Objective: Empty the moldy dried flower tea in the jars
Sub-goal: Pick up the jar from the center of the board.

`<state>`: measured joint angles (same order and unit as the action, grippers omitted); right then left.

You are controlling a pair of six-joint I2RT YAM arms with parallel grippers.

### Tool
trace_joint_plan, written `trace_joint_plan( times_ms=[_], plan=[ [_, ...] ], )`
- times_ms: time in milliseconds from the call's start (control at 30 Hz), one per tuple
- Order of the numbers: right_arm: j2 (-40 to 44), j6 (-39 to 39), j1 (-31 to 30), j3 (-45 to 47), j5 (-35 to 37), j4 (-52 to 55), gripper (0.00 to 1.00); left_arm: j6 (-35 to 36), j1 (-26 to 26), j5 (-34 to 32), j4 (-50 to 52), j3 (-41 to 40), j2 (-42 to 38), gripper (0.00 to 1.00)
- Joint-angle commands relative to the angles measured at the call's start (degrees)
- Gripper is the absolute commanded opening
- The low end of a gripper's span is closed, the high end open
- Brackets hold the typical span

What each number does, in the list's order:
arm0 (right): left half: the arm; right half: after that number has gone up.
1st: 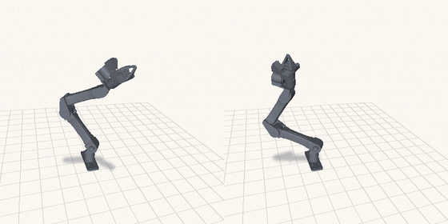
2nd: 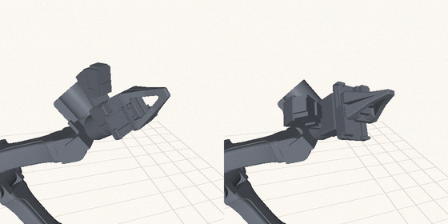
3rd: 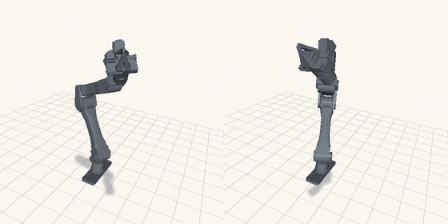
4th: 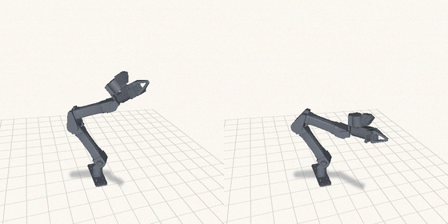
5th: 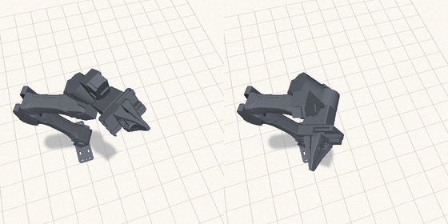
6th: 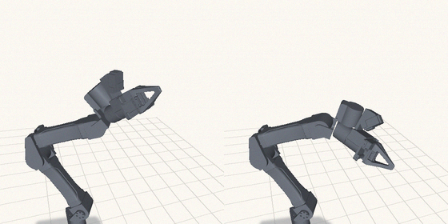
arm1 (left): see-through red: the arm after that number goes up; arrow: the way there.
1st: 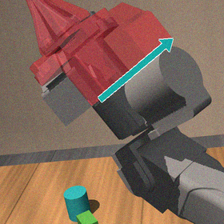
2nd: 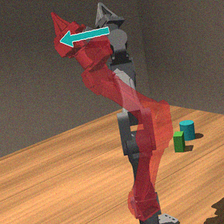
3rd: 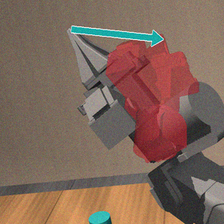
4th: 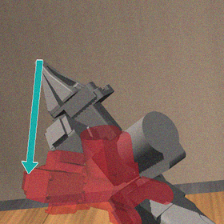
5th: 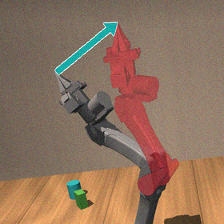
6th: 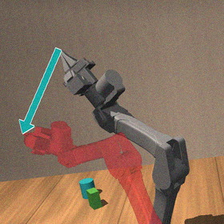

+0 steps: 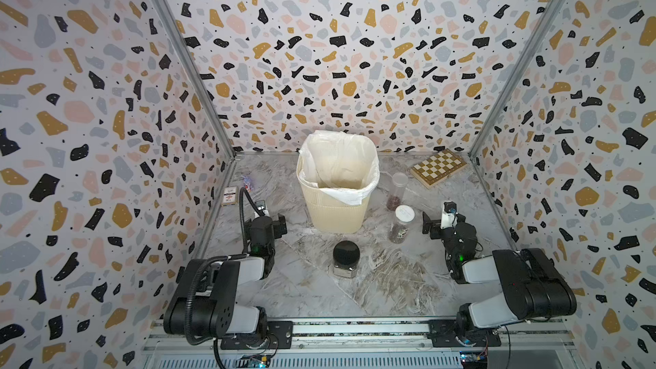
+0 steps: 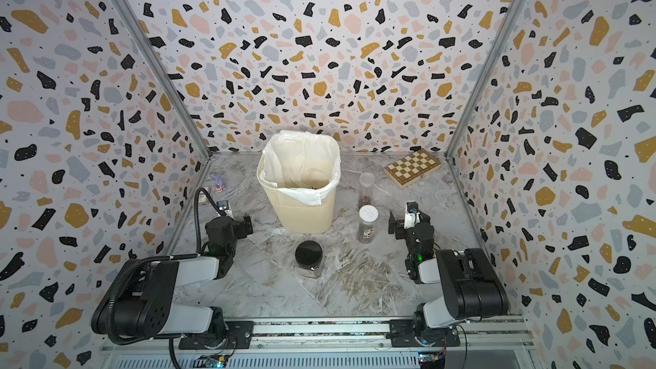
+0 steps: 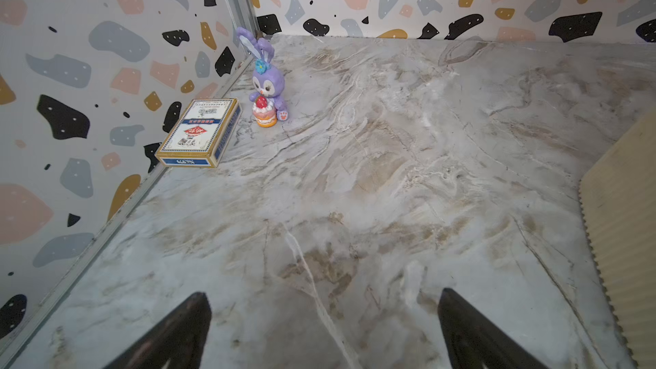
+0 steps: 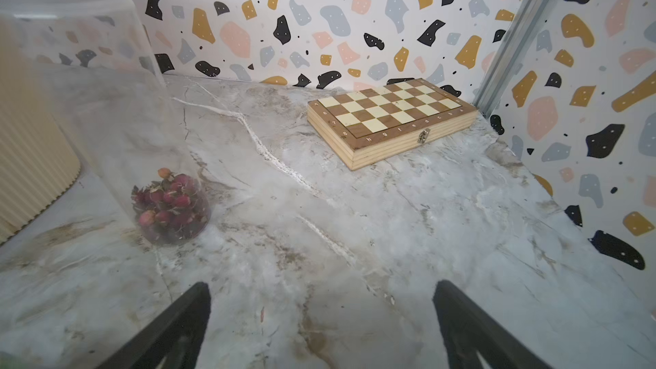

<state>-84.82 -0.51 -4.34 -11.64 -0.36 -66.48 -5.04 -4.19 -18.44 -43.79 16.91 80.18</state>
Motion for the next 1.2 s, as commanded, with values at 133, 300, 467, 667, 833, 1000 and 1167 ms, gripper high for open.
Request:
trace_joint_plan(
  times_ms=[133, 300, 467, 667, 833, 1000, 1167],
  plan=[
    [0.1, -0.5, 0.2, -1.6, 0.7, -1.1, 0.99, 1.0, 0.3, 0.1, -3.1, 1.4, 0.4, 0.99],
    [0.1, -0.5, 0.3, -1.6, 0.7, -1.2, 0.99, 1.0, 0.3, 0.2, -3.1, 1.4, 0.4, 0.99],
    [0.1, -0.5, 0.3, -1.5, 0.7, -1.3, 0.99, 1.0, 0.3, 0.2, -3.1, 1.4, 0.5, 0.99],
    [0.1, -0.4, 0.4, -1.6, 0.5, -1.2, 0.99, 1.0, 0.3, 0.2, -3.1, 1.4, 0.4, 0.99],
    [0.1, -0.1, 0.9, -1.5, -0.3, -1.2, 0.99, 1.0, 0.3, 0.2, -3.1, 1.4, 0.4, 0.99],
    [0.2, 0.2, 1.6, -1.4, -1.6, -1.3, 0.99, 1.0, 0.3, 0.2, -3.0, 1.5, 0.5, 0.99],
    [0.3, 0.3, 1.9, -1.3, -2.3, -1.5, 0.99, 1.0, 0.3, 0.2, -3.0, 1.4, 0.4, 0.99]
  ],
)
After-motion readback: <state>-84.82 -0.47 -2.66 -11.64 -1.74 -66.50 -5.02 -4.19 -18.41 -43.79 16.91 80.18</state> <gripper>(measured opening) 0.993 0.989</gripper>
